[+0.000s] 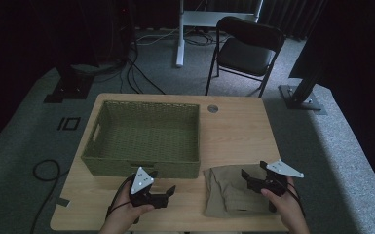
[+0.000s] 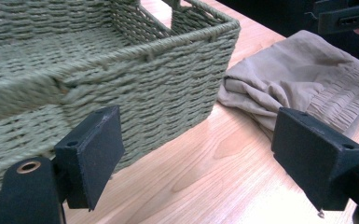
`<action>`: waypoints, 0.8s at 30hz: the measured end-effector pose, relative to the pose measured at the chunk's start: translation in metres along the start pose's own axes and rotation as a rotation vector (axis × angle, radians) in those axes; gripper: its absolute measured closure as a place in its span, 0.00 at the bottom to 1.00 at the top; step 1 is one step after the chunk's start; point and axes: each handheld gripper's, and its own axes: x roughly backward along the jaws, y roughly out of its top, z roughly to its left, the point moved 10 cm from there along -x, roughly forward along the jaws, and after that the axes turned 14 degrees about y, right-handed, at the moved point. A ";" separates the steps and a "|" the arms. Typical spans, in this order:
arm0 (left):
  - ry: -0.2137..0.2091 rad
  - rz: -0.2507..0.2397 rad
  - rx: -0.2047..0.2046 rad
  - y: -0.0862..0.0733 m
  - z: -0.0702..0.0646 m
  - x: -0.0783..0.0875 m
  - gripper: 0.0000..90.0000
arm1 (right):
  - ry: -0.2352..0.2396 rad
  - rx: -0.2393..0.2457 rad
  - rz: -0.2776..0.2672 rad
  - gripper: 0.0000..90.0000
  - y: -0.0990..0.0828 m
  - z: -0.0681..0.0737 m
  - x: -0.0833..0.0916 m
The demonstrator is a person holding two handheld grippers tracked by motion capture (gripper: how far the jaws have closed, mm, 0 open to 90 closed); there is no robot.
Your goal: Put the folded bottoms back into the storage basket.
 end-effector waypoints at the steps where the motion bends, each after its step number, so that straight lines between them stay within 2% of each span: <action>1: -0.005 0.004 0.002 -0.001 -0.002 -0.002 0.19 | -0.004 0.003 0.001 0.15 -0.002 -0.002 0.002; 7: -0.035 0.019 -0.009 -0.005 -0.018 -0.012 0.19 | -0.026 -0.016 0.010 0.15 -0.012 -0.011 0.013; 12: -0.055 0.043 -0.058 -0.011 -0.032 -0.022 0.19 | -0.044 -0.021 0.018 0.15 -0.020 -0.018 0.023; 15: -0.073 0.056 -0.066 -0.013 -0.041 -0.028 0.19 | -0.047 -0.039 0.008 0.15 -0.025 -0.022 0.028; 18: -0.096 0.055 -0.061 -0.013 -0.053 -0.034 0.19 | -0.061 -0.044 0.022 0.15 -0.033 -0.027 0.032; 24: -0.133 0.064 -0.078 -0.014 -0.076 -0.044 0.19 | -0.091 -0.057 0.035 0.15 -0.046 -0.037 0.043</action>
